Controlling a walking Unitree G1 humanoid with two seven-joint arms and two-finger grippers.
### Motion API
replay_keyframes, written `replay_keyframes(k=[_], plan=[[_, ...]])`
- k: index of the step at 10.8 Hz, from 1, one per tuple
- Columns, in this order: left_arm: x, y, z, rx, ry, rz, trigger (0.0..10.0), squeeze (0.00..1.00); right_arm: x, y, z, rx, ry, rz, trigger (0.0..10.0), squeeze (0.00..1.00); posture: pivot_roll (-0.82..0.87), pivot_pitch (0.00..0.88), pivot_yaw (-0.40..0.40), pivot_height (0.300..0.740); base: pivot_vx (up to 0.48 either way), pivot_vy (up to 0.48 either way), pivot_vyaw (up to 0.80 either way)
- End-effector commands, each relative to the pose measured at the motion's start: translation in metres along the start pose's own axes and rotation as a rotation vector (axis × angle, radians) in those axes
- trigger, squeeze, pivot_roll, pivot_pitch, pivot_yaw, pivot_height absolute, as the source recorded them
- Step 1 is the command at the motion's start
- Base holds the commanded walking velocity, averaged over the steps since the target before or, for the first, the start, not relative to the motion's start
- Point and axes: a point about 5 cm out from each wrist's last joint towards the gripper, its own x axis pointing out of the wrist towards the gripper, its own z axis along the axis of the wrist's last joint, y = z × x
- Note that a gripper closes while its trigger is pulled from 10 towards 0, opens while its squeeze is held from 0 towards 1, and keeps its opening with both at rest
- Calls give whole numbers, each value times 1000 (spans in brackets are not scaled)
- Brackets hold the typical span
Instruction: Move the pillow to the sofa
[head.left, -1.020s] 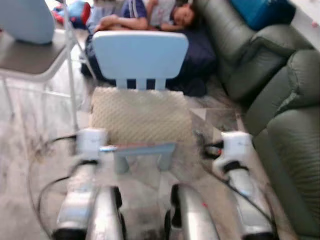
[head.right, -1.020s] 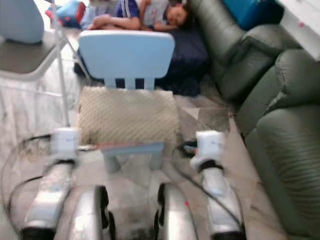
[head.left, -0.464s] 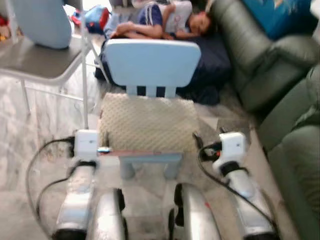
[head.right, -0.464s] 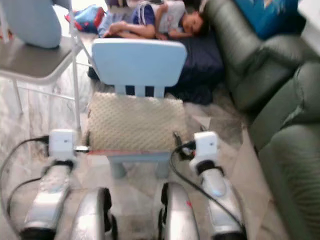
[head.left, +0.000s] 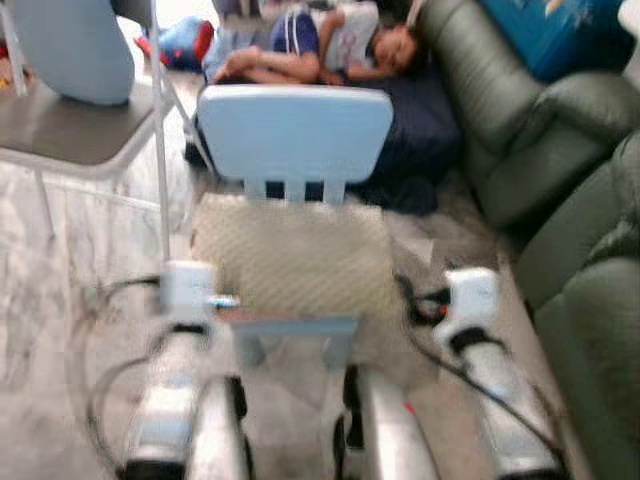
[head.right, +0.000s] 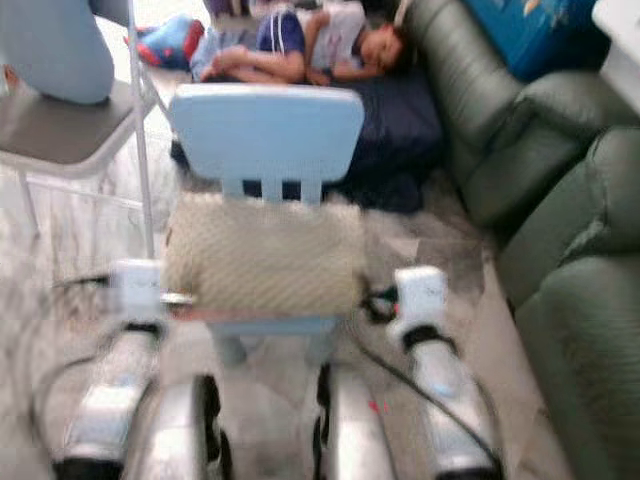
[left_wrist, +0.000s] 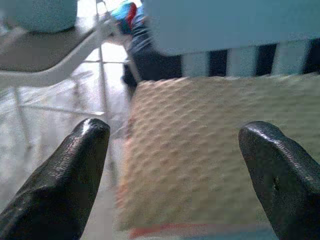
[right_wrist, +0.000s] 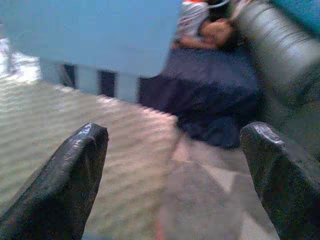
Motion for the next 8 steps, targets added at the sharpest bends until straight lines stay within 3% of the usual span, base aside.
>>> replay_keyframes(k=[1, 5, 8], plan=[[-2, 11, -4, 16, 13, 35, 10000, 0, -1, 5, 0, 13, 3, 9, 10000, 0, -50, 189, -61, 625, 326, 0, 0], [-9, 26, -4, 71, 10, 119, 10000, 0, -5, 7, -1, 48, 10, 27, 10000, 0, -44, 219, -67, 625, 0, 0, 0], [-23, 41, -4, 94, 19, 150, 10000, 0, -14, 10, 5, 72, 17, 61, 10000, 0, -39, 315, -76, 606, 0, 0, 0]])
